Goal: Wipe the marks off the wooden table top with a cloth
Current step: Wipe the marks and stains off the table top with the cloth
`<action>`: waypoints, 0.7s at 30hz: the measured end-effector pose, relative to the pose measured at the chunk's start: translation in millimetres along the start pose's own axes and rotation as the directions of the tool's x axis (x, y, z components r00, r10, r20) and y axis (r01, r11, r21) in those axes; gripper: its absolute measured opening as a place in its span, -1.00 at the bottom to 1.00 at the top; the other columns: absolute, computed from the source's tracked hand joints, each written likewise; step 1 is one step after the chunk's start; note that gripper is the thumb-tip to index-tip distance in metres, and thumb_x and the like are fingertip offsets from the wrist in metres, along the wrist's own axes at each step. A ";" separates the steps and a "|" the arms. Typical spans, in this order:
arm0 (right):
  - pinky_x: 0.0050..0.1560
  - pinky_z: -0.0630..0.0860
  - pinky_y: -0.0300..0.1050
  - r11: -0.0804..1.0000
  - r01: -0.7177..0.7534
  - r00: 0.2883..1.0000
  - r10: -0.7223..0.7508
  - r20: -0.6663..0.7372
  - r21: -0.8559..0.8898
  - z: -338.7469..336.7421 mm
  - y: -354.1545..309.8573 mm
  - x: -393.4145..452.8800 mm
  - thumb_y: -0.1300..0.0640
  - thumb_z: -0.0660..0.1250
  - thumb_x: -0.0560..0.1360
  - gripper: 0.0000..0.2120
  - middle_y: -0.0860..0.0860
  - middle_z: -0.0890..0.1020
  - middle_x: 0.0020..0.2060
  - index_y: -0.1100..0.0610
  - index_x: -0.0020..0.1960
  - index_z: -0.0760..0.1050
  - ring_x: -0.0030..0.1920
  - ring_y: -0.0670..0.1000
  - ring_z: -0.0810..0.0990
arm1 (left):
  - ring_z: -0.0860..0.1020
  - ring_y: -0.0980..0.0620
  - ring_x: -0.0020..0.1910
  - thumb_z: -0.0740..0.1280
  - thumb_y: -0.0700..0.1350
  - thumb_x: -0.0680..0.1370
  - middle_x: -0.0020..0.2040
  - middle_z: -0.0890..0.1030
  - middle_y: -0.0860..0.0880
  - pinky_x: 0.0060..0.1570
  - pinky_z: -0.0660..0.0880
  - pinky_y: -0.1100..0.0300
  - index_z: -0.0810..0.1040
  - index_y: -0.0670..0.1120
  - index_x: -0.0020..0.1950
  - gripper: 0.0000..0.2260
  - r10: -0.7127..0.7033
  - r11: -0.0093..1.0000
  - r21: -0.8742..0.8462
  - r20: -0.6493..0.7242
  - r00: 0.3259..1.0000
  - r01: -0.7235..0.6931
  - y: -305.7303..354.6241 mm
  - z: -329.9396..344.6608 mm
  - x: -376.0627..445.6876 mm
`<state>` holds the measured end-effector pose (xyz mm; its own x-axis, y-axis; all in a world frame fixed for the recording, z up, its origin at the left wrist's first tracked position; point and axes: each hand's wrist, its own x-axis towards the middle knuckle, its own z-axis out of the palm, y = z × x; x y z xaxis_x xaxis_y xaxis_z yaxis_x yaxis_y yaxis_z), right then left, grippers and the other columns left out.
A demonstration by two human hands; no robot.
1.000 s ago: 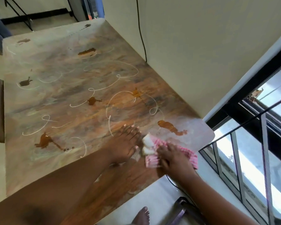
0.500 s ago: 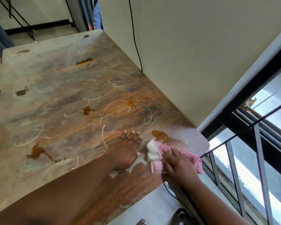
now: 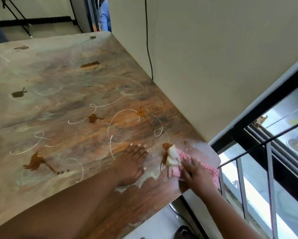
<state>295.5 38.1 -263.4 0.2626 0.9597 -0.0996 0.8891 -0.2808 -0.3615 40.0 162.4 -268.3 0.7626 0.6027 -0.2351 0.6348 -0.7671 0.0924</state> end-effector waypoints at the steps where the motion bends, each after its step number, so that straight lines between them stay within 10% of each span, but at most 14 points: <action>1: 0.22 0.36 -0.05 0.998 0.056 0.998 -0.056 0.014 -0.007 -1.4 3.6 -15.7 -0.07 0.21 0.55 -0.69 0.04 0.48 0.30 -0.17 0.28 0.43 0.17 0.06 0.52 | -0.28 -0.01 0.53 -0.11 0.19 0.64 0.58 -0.20 -0.07 0.27 -0.58 0.15 -0.17 -0.07 0.57 -0.41 0.009 1.000 -0.007 0.003 1.000 -0.009 -1.9 -0.9 -0.6; 10: -0.12 0.44 -0.08 0.935 -0.354 0.921 0.352 -0.169 0.018 -19.7 3.2 38.6 0.10 0.20 0.55 -0.77 0.17 0.61 0.03 0.10 0.13 0.55 -0.11 0.15 0.56 | -0.43 0.09 0.42 -0.14 0.24 0.61 0.58 -0.22 -0.04 0.28 -0.57 0.17 -0.21 -0.03 0.57 -0.38 0.006 0.996 -0.091 -0.065 0.998 -0.012 -19.5 -4.4 -6.8; 17: 0.13 0.48 0.04 0.996 -0.072 0.997 0.070 -0.034 -0.057 -21.1 25.9 17.3 0.10 0.37 0.47 -0.61 0.10 0.48 0.31 -0.08 0.28 0.48 0.20 0.18 0.54 | -0.30 0.01 0.52 -0.14 0.23 0.62 0.58 -0.21 -0.06 0.34 -0.52 0.12 -0.21 -0.06 0.57 -0.38 -0.022 0.997 -0.074 -0.007 1.000 0.021 -10.5 -6.3 8.5; 21: 0.03 0.53 0.11 0.981 -0.178 0.983 0.175 -0.054 -0.077 -33.3 56.7 26.8 0.20 0.41 0.42 -0.62 0.19 0.55 0.21 0.06 0.23 0.52 0.13 0.25 0.57 | -0.25 0.01 0.53 -0.14 0.24 0.61 0.59 -0.15 -0.06 0.36 -0.49 0.12 -0.17 -0.05 0.57 -0.38 -0.034 0.996 -0.084 0.000 0.999 0.034 -1.1 -5.6 28.3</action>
<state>365.5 47.7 -255.6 0.4338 0.8942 -0.1107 0.8542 -0.4472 -0.2653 61.6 181.5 -269.7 0.7405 0.6284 -0.2383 0.6685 -0.7251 0.1654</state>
